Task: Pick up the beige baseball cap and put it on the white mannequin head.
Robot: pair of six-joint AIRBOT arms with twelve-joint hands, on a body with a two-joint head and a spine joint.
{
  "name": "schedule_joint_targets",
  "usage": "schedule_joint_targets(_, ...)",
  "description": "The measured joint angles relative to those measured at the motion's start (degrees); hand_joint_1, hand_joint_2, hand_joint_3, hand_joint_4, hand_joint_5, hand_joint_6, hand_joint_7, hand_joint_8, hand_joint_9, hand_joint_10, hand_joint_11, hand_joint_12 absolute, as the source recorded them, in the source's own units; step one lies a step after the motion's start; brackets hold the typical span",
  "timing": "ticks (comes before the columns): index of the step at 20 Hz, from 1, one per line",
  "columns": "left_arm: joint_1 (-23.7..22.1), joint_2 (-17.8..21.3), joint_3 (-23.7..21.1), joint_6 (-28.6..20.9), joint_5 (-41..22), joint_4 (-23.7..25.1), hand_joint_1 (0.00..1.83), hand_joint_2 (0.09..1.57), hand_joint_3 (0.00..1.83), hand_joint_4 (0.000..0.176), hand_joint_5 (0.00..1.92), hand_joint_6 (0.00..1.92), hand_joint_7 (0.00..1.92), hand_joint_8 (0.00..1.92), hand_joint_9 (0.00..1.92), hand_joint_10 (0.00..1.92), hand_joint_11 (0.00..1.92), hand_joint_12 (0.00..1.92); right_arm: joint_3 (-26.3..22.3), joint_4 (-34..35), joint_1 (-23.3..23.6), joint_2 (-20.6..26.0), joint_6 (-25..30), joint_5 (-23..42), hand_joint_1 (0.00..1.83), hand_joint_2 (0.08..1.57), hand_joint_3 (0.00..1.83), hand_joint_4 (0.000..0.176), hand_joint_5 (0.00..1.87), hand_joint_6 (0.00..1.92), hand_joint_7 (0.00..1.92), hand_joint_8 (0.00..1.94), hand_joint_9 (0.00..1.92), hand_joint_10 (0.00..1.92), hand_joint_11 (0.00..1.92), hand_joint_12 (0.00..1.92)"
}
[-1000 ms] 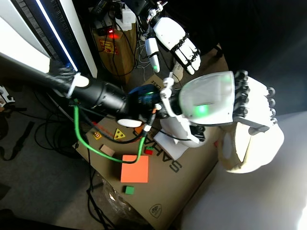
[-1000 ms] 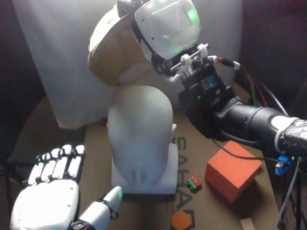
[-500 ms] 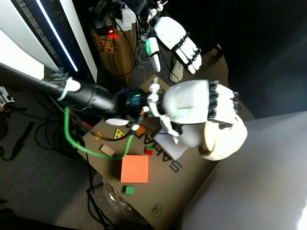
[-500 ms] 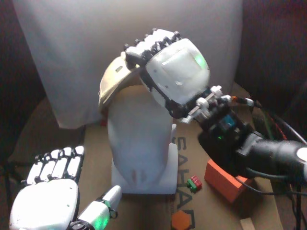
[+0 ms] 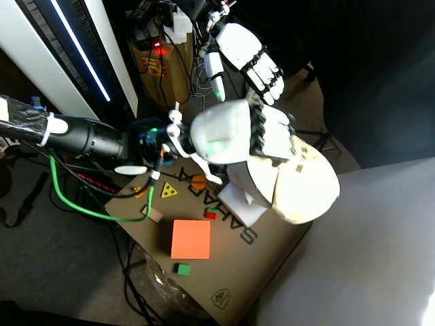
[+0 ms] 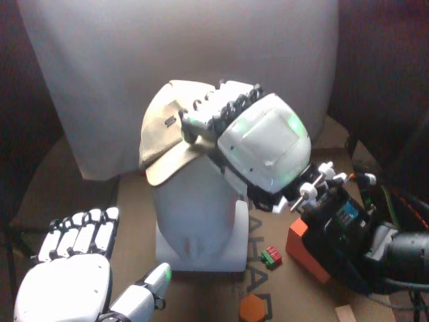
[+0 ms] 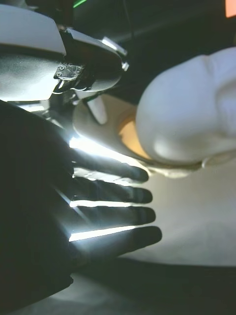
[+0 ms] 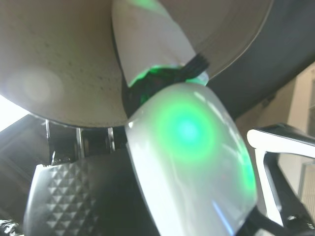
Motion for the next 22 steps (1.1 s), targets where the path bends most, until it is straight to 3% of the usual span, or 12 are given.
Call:
schedule_joint_targets(3, 0.02, 0.00, 0.00, 0.02, 0.00, 0.11, 0.00, 1.16, 0.00, 0.000, 0.07, 0.00, 0.08, 0.00, 0.09, 0.00, 0.00, 0.42, -1.29, 1.42, -0.52, 0.81, -0.17, -3.23, 1.37, 1.12, 0.00, 0.000, 0.90, 0.90, 1.02, 0.94, 0.88, 1.36, 0.79, 1.39)
schedule_joint_targets(9, 0.17, -0.07, 0.24, -1.42, 0.00, -0.17, 0.00, 1.17, 0.00, 0.000, 0.07, 0.00, 0.09, 0.00, 0.10, 0.00, 0.00, 0.47, -4.22, 0.20, -1.88, 1.40, -0.94, -5.57, 1.37, 1.12, 0.00, 0.000, 0.91, 0.89, 1.04, 0.91, 0.87, 1.37, 0.78, 1.41)
schedule_joint_targets(10, 0.20, -0.07, 0.24, -1.46, 0.02, -0.11, 0.00, 1.17, 0.00, 0.000, 0.06, 0.00, 0.07, 0.00, 0.09, 0.00, 0.00, 0.43, -4.76, -0.28, -2.08, 1.51, -1.14, -5.55, 1.27, 1.10, 0.00, 0.000, 0.96, 0.88, 1.07, 0.97, 0.90, 1.12, 0.79, 1.40)
schedule_joint_targets(11, 0.31, -0.07, 0.24, -1.44, 0.02, -0.13, 0.00, 1.18, 0.00, 0.000, 0.05, 0.00, 0.07, 0.00, 0.07, 0.00, 0.00, 0.37, -5.29, -0.72, -2.40, 1.66, -1.27, -5.49, 1.35, 1.11, 0.00, 0.000, 0.92, 0.90, 1.05, 0.92, 0.88, 1.31, 0.79, 1.40)
schedule_joint_targets(13, 0.31, -0.07, 0.24, -1.46, 0.02, -0.39, 0.00, 1.17, 0.00, 0.000, 0.02, 0.00, 0.00, 0.00, 0.00, 0.00, 0.00, 0.09, -6.93, -1.27, -3.48, 1.99, -1.66, -5.70, 1.37, 1.13, 0.00, 0.000, 0.86, 0.98, 1.03, 0.91, 0.88, 1.36, 0.79, 1.40)
schedule_joint_targets(14, 0.31, -0.07, 0.24, -1.46, 0.02, -0.28, 0.00, 1.17, 0.00, 0.000, 0.01, 0.00, 0.00, 0.00, 0.00, 0.00, 0.00, 0.07, -7.37, -1.16, -3.72, 2.12, -1.86, -5.86, 1.37, 1.13, 0.00, 0.000, 0.86, 0.99, 1.03, 0.91, 0.88, 1.36, 0.79, 1.40)
schedule_joint_targets(15, 0.31, -0.07, 0.24, -1.46, 0.02, -0.17, 0.00, 1.17, 0.00, 0.000, 0.06, 0.01, 0.05, 0.00, 0.06, 0.00, 0.00, 0.31, -7.85, -0.81, -3.91, 2.25, -2.32, -5.84, 1.37, 1.13, 0.00, 0.000, 0.86, 0.99, 1.03, 0.91, 0.88, 1.36, 0.79, 1.40)
schedule_joint_targets(17, 0.31, -0.07, 0.24, -1.46, 0.00, -0.24, 0.00, 1.17, 0.00, 0.000, 0.07, 0.00, 0.08, 0.00, 0.10, 0.00, 0.00, 0.48, -8.81, 0.07, -4.31, 2.60, -3.28, -5.97, 1.37, 1.13, 0.00, 0.000, 0.87, 0.98, 1.02, 0.93, 0.88, 1.36, 0.79, 1.40)
schedule_joint_targets(22, 0.66, -0.07, 0.31, -1.70, 0.00, -0.31, 0.00, 1.15, 0.00, 0.000, 0.08, 0.00, 0.07, 0.00, 0.10, 0.00, 0.00, 0.47, -10.47, 1.51, -6.25, 3.80, -5.05, -6.75, 1.37, 1.12, 0.00, 0.000, 0.91, 0.91, 1.01, 0.93, 0.89, 1.36, 0.81, 1.40)
